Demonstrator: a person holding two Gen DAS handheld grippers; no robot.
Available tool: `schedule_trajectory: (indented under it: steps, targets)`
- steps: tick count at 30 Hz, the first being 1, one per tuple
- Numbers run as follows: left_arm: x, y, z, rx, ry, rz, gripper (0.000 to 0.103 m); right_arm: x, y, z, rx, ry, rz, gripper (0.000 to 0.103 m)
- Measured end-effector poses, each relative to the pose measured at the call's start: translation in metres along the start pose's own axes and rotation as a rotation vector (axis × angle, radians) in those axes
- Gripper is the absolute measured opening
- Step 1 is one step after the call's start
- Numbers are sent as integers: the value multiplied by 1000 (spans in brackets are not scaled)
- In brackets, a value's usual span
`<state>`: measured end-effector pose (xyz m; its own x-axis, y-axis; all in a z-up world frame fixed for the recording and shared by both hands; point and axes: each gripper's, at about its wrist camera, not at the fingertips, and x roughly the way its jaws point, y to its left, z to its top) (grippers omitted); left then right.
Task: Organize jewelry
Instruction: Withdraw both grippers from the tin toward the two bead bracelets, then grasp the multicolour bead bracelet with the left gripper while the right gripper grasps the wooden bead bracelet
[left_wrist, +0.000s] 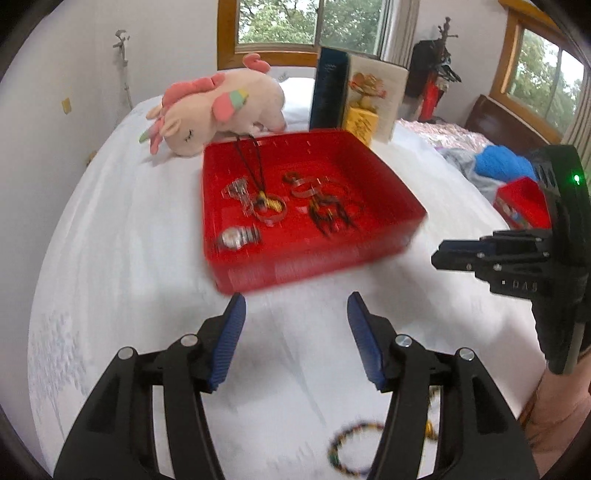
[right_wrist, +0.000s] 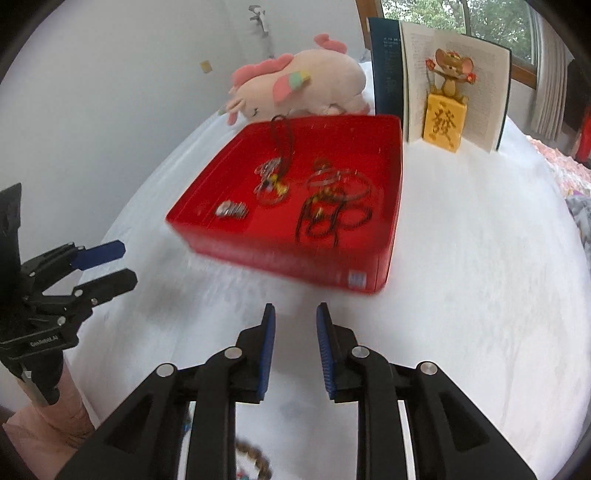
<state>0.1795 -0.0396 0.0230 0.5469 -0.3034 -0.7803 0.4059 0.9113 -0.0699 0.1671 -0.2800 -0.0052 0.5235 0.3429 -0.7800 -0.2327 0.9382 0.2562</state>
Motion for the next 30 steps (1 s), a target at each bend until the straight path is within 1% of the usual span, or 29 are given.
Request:
schedule_trajectory:
  steps: [5,7,14,16,20,25,30]
  targets:
    - [-9,-6,-39,-7,35,1,57,-8,3,-32,16,11,14,24]
    - [-9,-7,-52,-19,60,8,57,-10,5,-43,27,16,22,25]
    - [-3,-16,-94,-44,111,30,57,-13,14,-82,47,30,38,26]
    - [0,-18,-102,-49,125,26,57,-11,17,-94,55,41,35,26]
    - [4,-21,-115,-57,135,64,57,-7,20,-116,76,61,25,26]
    - [10,-23,-127,-81,149,79,57,-4,24,-136,87,82,7,27]
    - [14,-28,-132,-88,161,59,57,-3,32,-145,72,91,0,27]
